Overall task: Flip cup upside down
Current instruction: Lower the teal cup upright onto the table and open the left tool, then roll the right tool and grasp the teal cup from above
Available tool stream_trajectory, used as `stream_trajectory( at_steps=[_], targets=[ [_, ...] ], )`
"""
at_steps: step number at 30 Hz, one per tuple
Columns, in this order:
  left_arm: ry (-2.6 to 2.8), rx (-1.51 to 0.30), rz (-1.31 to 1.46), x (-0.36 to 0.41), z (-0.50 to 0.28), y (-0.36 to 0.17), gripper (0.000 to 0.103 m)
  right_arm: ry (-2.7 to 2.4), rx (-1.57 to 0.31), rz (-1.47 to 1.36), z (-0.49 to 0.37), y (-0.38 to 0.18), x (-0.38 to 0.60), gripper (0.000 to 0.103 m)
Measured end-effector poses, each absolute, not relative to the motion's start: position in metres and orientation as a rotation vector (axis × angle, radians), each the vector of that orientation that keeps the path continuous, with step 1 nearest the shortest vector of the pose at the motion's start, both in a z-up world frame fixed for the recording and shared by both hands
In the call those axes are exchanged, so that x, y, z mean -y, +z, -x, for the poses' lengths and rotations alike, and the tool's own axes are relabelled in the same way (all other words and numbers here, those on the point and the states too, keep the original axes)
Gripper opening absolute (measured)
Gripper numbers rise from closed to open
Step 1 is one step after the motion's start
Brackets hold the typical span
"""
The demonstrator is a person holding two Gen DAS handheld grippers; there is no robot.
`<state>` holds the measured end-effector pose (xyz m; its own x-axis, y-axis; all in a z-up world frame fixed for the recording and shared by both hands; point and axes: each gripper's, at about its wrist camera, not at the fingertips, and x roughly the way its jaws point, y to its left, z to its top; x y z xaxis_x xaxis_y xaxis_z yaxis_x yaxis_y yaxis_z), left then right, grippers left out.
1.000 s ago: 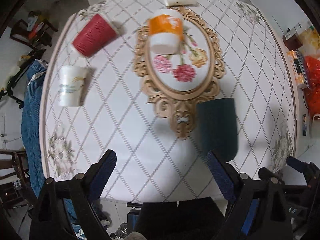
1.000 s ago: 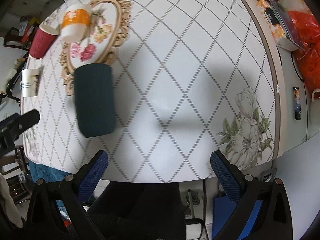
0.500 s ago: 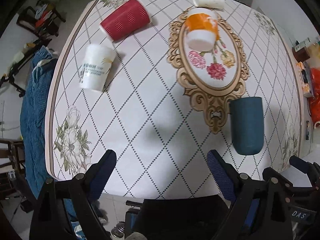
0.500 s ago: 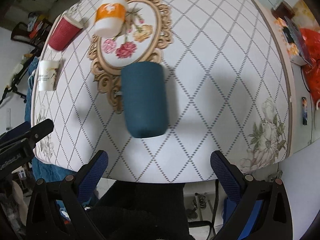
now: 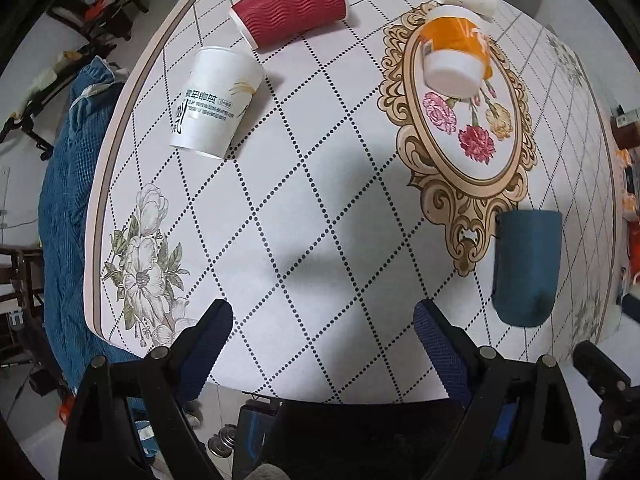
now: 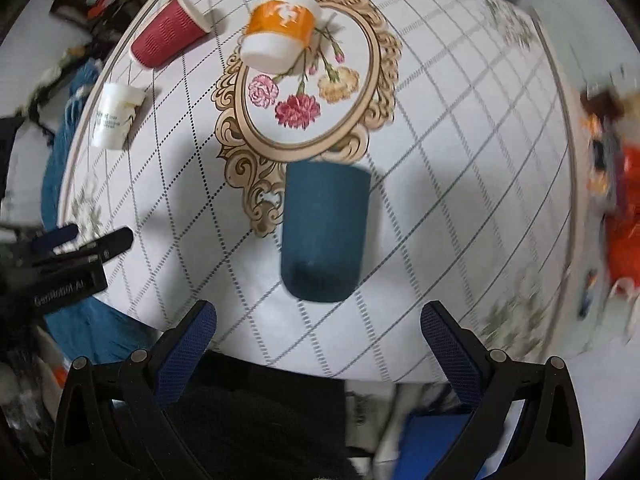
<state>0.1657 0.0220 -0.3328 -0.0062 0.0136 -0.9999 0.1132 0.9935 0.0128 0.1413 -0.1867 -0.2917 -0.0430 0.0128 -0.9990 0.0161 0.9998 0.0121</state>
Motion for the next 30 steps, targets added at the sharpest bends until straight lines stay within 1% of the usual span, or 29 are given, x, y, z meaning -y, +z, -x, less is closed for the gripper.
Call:
stream_trajectory(
  at_steps=[1, 2, 6, 11, 12, 14, 18, 21, 25, 30],
  targets=[
    [-0.074, -1.583, -0.095, -0.022, -0.168, -0.336, 0.098, 0.011, -1.609, 0.027, -0.145, -0.289, 0.185, 0.103],
    [-0.07, -1.587, -0.093, -0.022, -0.17, -0.338, 0.099, 0.026, -1.598, 0.078, -0.148, -0.286, 0.183, 0.103],
    [-0.053, -1.597, -0.082, -0.021, -0.174, -0.345, 0.099, 0.134, -1.52, 0.395, -0.156, -0.276, 0.167, 0.103],
    [-0.039, -1.607, -0.064, -0.019, -0.178, -0.353, 0.099, 0.317, -1.328, 0.935, -0.152, -0.275, 0.136, 0.103],
    [-0.036, -1.611, -0.06, -0.019, -0.179, -0.356, 0.099, 0.368, -1.272, 1.082, -0.148, -0.279, 0.13, 0.103],
    [-0.03, -1.615, -0.056, -0.018, -0.179, -0.359, 0.099, 0.444, -1.178, 1.286, -0.14, -0.286, 0.122, 0.103],
    [-0.019, -1.629, -0.04, -0.018, -0.179, -0.367, 0.099, 0.682, -0.903, 1.776, -0.106, -0.312, 0.117, 0.103],
    [-0.01, -1.638, -0.034, -0.019, -0.18, -0.374, 0.099, 0.861, -0.721, 2.045, -0.085, -0.331, 0.127, 0.103],
    [0.005, -1.648, -0.023, -0.017, -0.179, -0.384, 0.099, 1.072, -0.471, 2.311, -0.065, -0.355, 0.148, 0.103],
    [0.02, -1.661, -0.013, -0.016, -0.175, -0.398, 0.1, 1.296, -0.219, 2.486, -0.057, -0.38, 0.167, 0.103]
  ],
)
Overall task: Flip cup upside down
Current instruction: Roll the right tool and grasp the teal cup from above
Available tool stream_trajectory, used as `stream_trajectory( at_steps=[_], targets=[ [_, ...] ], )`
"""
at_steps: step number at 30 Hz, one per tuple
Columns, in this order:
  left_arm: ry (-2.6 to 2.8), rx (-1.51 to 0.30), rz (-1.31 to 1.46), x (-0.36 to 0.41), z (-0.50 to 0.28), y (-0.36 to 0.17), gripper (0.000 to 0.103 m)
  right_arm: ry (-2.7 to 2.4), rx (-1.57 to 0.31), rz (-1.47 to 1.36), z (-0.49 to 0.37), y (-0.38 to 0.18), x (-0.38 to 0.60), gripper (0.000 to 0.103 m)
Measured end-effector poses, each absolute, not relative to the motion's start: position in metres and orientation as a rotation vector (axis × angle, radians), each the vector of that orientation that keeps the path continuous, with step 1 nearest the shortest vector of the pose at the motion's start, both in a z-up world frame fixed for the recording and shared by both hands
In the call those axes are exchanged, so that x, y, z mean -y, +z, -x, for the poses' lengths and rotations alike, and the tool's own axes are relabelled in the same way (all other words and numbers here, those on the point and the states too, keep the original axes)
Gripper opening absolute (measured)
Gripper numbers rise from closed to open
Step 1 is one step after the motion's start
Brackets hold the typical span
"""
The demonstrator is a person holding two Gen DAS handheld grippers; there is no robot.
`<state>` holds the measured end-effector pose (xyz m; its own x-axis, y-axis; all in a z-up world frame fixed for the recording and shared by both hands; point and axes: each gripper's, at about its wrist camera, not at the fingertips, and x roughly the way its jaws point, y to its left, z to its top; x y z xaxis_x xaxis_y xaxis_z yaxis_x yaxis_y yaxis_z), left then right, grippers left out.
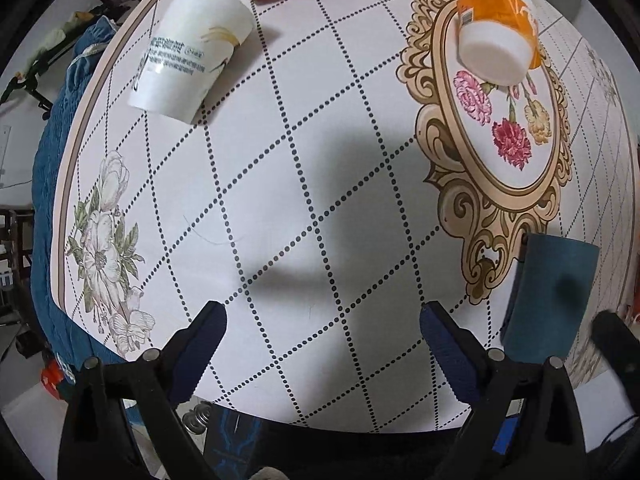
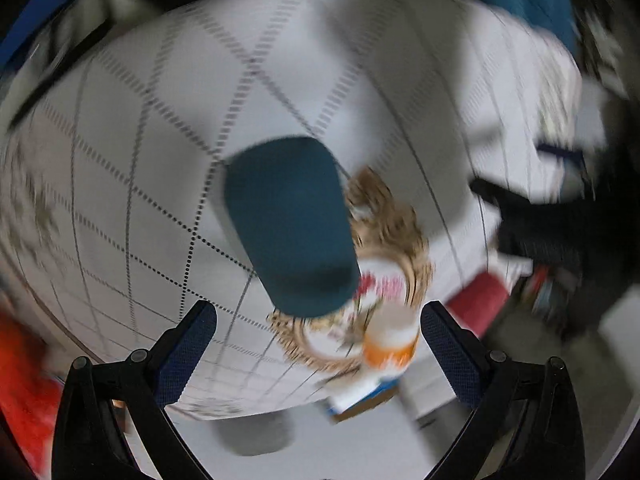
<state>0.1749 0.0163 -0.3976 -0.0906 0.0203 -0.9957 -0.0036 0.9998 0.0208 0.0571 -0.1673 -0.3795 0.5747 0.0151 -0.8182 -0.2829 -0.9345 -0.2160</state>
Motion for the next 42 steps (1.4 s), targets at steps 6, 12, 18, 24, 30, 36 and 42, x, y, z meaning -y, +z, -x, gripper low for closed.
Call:
stream_trajectory(
  at_steps=[6, 12, 18, 24, 30, 36, 42],
  targets=[
    [0.032, -1.673, 0.001, -0.025, -0.169, -0.411, 0.1, 1.423, -0.068, 2.559, -0.069, -0.395, 0.17, 0.103],
    [0.052, -1.677, 0.02, -0.035, -0.162, -0.422, 0.099, 1.48, -0.029, 2.573, -0.087, -0.407, 0.163, 0.103],
    [0.06, -1.676, 0.025, -0.044, -0.163, -0.421, 0.099, 1.507, -0.048, 2.572, -0.087, -0.42, 0.164, 0.099],
    [0.059, -1.679, 0.017, -0.038, -0.17, -0.418, 0.099, 1.487, -0.066, 2.584, -0.097, -0.43, 0.16, 0.086],
    [0.045, -1.68, -0.007, -0.015, -0.172, -0.417, 0.099, 1.467, -0.087, 2.589, -0.106, -0.436, 0.154, 0.072],
    [0.012, -1.685, -0.035, 0.003, -0.172, -0.417, 0.099, 1.459, -0.097, 2.582, -0.103, -0.439, 0.153, 0.072],
    [-0.004, -1.69, -0.064, 0.011, -0.169, -0.42, 0.099, 1.457, -0.134, 2.58, -0.078, -0.434, 0.161, 0.072]
  ],
)
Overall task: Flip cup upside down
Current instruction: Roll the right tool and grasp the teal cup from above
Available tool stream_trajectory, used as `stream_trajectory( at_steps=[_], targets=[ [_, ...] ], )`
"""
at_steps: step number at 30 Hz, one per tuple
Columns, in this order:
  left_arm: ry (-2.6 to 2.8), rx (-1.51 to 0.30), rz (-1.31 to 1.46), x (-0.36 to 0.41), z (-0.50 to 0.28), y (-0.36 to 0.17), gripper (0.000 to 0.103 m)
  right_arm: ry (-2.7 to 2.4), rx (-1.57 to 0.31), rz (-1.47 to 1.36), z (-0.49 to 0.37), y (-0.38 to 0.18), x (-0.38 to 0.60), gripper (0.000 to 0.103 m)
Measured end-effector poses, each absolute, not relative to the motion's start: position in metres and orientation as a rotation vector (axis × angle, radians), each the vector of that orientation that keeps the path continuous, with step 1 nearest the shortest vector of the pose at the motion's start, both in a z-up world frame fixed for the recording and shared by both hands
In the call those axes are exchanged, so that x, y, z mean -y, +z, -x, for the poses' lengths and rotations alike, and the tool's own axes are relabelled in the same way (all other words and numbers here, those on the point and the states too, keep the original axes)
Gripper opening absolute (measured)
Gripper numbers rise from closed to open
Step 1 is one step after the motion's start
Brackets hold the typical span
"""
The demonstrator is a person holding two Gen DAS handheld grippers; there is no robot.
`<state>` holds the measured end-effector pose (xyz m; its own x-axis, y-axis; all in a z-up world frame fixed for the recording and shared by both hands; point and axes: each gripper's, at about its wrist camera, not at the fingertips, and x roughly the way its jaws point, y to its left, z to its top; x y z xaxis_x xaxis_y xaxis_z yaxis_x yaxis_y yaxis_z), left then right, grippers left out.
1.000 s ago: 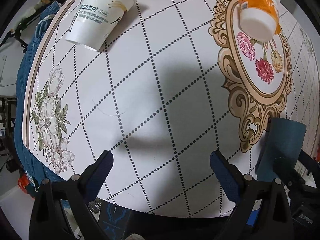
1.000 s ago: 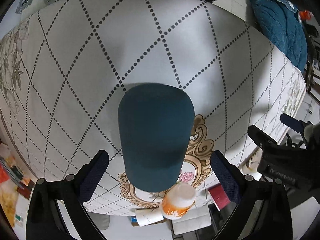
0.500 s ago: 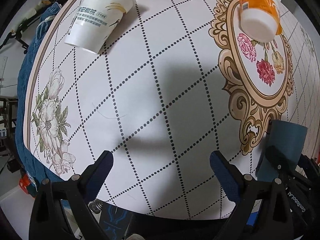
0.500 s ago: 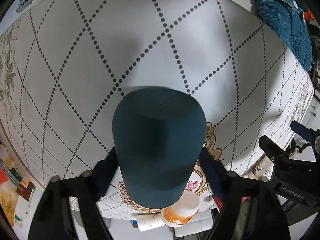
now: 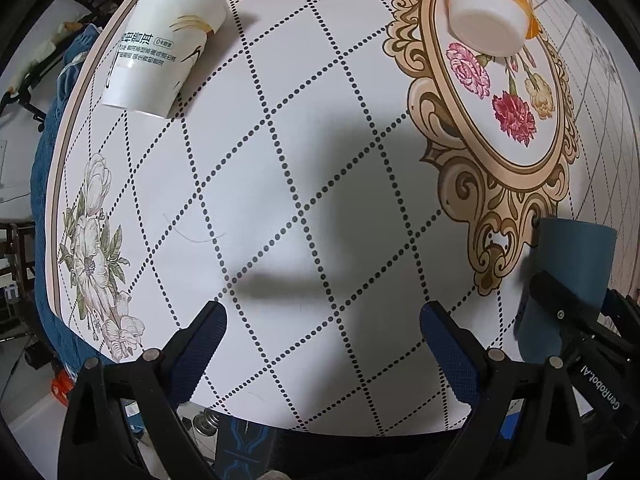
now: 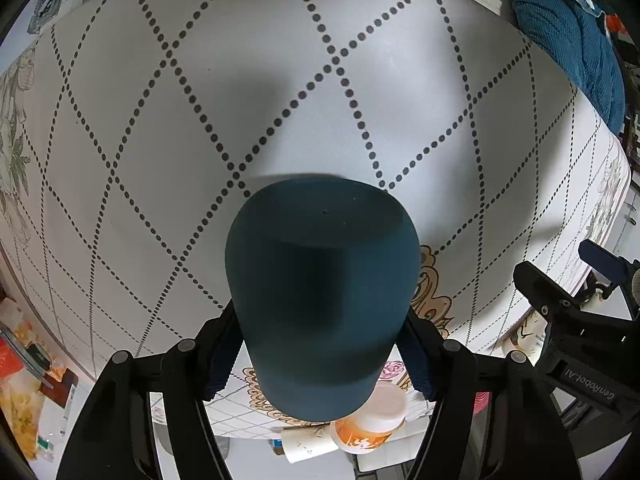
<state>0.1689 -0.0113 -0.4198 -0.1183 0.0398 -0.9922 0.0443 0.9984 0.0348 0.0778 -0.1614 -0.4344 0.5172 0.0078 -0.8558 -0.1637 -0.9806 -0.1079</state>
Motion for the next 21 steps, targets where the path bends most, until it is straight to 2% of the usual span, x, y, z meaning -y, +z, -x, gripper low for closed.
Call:
stream_trajectory(
  at_steps=[5, 9, 15, 21],
  targets=[
    [-0.001, -1.682, -0.069, 0.0, -0.168, -0.419, 0.099, 1.44, -0.178, 2.564, -0.057, -0.431, 0.16, 0.072],
    [0.002, -1.679, -0.07, -0.005, -0.171, -0.414, 0.099, 1.402, -0.283, 2.51, -0.056, -0.427, 0.154, 0.072],
    [0.005, -1.674, -0.074, -0.01, -0.174, -0.41, 0.099, 1.323, -0.514, 2.388, -0.067, -0.422, 0.138, 0.072],
    [0.012, -1.667, -0.083, -0.013, -0.176, -0.403, 0.099, 1.215, -0.829, 2.183, -0.09, -0.416, 0.127, 0.072]
  ],
)
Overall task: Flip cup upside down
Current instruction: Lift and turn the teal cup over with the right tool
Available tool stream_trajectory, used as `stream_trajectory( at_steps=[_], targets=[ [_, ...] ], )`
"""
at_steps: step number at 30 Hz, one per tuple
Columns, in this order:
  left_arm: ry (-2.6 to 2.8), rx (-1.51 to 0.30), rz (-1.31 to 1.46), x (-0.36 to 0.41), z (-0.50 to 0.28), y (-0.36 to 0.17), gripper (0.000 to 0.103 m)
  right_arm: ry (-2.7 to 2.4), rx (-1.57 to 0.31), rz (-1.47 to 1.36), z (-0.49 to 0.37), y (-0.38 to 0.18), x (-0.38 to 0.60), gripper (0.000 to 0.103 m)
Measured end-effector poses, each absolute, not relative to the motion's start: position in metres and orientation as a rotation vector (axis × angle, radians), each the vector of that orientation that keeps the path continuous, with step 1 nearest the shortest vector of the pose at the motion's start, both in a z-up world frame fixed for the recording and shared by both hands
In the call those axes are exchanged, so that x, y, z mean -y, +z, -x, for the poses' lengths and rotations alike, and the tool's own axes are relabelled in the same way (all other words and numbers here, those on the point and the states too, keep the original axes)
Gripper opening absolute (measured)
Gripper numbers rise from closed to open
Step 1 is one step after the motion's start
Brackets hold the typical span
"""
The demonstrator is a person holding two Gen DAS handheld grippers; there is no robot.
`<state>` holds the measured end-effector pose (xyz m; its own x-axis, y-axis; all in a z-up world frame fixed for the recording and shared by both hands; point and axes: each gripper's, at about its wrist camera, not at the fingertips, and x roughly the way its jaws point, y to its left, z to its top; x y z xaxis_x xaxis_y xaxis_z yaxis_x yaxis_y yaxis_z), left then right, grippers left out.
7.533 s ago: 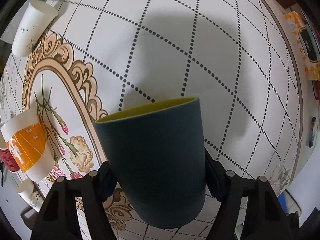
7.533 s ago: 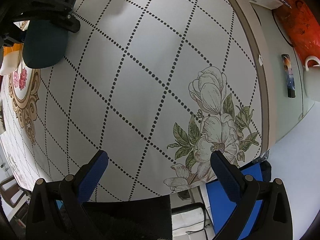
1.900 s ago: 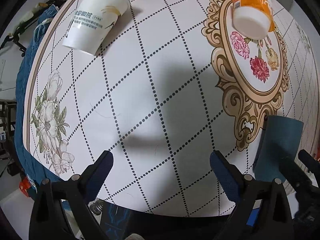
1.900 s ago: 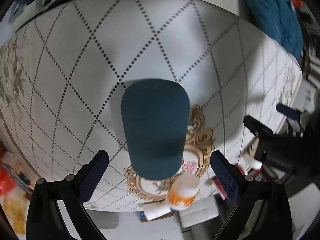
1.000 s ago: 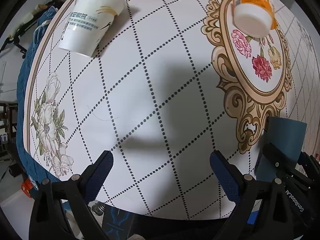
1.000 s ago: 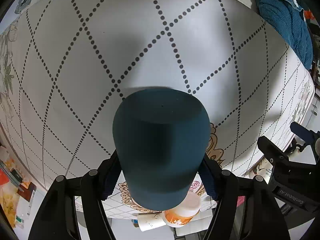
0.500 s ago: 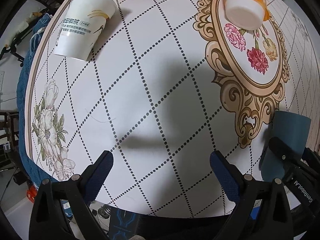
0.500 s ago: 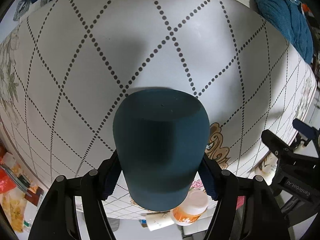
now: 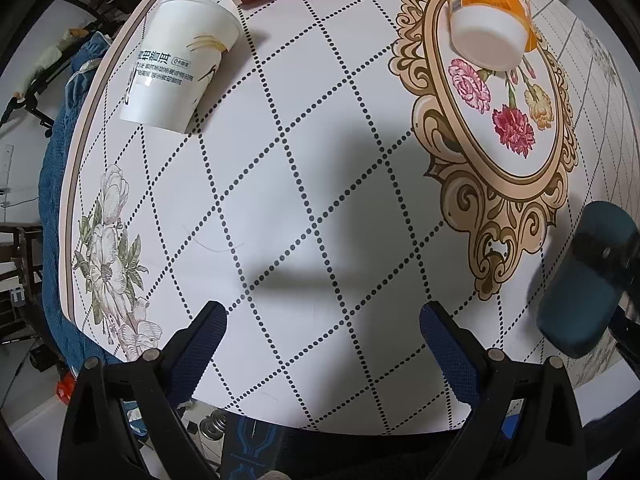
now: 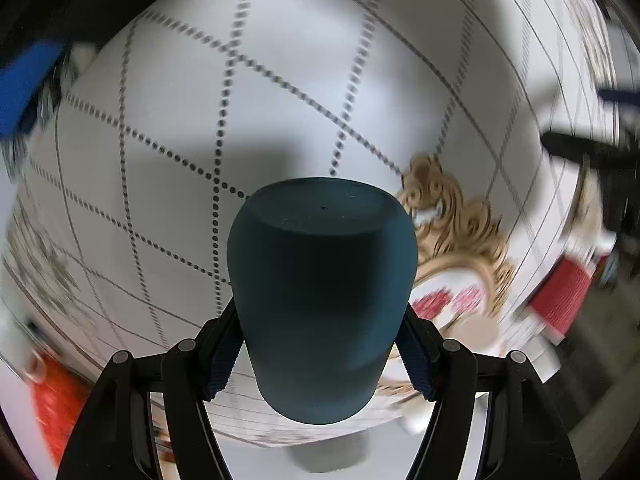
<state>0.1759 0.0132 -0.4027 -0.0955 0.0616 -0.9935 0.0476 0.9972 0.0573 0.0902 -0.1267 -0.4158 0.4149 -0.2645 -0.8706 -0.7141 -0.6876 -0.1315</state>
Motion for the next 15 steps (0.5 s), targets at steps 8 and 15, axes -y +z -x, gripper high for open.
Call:
stream_trajectory(
  at_steps=[8, 15],
  targets=[
    [0.007, -1.658, -0.103, -0.002, -0.183, -0.389, 0.099, 1.013, -1.282, 1.805, -0.137, -0.411, 0.12, 0.072],
    [-0.006, -1.652, -0.117, 0.014, -0.188, -0.379, 0.099, 0.837, -1.718, 1.333, -0.182, -0.413, 0.132, 0.072]
  ],
)
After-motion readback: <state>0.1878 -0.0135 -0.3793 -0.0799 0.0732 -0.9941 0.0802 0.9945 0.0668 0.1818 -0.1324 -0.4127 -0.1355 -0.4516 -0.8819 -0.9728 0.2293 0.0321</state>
